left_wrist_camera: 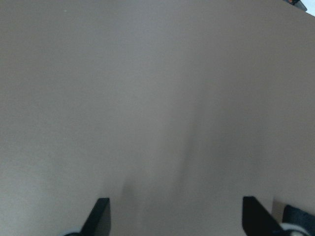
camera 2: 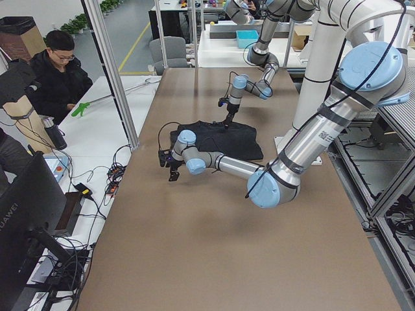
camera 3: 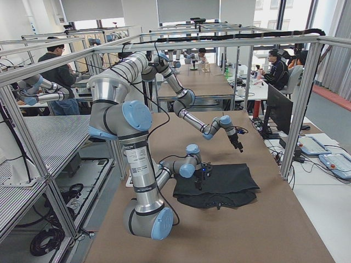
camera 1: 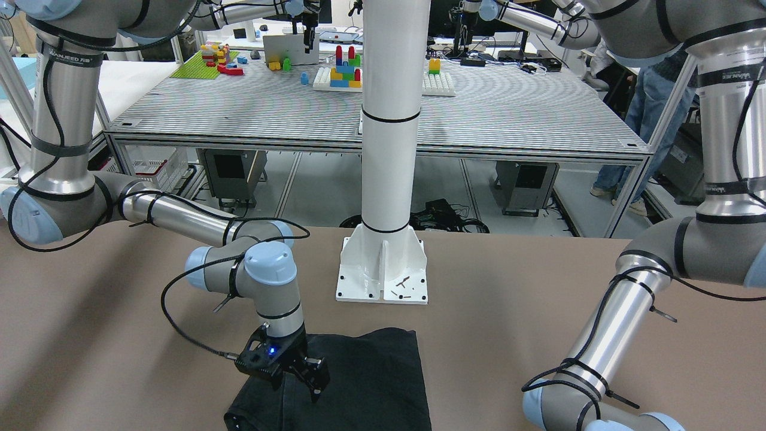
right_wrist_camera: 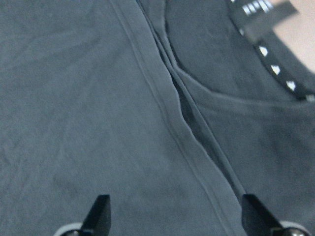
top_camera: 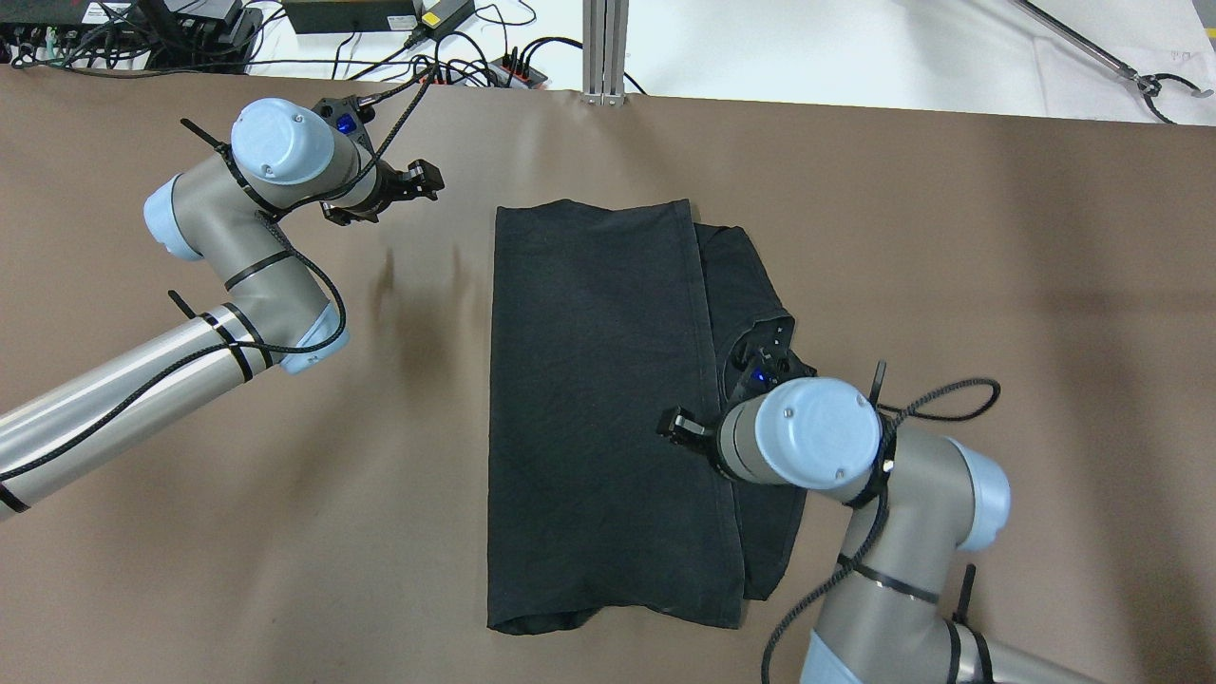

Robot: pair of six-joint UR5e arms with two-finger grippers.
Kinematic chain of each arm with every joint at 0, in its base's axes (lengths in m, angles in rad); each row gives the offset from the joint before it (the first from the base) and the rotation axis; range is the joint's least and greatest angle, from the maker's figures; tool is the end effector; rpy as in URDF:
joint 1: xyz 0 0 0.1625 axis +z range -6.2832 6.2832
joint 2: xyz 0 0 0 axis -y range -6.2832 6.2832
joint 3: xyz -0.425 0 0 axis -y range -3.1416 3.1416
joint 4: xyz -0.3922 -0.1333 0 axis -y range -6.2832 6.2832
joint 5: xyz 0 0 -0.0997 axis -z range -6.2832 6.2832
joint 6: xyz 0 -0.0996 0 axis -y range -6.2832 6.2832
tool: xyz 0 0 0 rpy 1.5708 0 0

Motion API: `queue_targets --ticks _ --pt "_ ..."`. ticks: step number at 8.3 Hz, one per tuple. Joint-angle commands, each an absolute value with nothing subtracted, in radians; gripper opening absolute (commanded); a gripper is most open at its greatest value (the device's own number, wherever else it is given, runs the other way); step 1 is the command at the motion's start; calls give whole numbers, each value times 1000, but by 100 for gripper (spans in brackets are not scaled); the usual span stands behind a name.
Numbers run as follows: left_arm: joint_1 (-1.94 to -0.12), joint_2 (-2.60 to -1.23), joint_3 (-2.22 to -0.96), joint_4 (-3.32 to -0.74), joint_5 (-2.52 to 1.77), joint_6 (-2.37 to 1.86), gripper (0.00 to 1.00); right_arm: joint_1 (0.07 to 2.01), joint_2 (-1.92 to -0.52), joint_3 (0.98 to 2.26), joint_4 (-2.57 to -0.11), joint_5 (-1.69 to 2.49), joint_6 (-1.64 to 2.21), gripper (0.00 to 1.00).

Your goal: Fold clothes

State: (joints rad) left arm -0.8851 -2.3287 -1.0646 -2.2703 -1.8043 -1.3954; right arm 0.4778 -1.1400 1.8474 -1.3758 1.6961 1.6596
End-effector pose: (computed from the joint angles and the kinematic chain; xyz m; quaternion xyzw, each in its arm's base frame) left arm 0.4268 -0.6958 0.3486 0.1407 0.4447 -0.2568 0.8465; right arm -0.4905 -0.3901 0.2768 0.0288 -0.4379 0.2248 0.8700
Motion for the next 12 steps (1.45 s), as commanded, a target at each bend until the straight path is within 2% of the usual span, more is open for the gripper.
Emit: queue_targets --ticks 1,4,8,9,11,12 --pt "-884 -2333 -1066 -2270 -1789 -1397 94 287 -1267 1980 -1379 1499 1940 85" --pt "-874 -2332 -1066 -2270 -1766 -1399 94 256 -1353 1985 -1378 1493 1950 79" --pt "-871 -2336 -1066 -2270 -1766 -1401 94 232 -1361 1980 -1371 1483 1971 79" --pt "-870 -2338 -1066 -2270 -1766 -1401 94 218 -1361 1980 -1370 1470 1991 75" --pt "-870 -2338 -1066 -2270 -1766 -1401 94 215 -1359 1979 -1367 1462 2014 44" --pt "-870 -2338 -1066 -2270 -1766 -1401 94 215 -1358 1979 -1367 1462 2014 20"
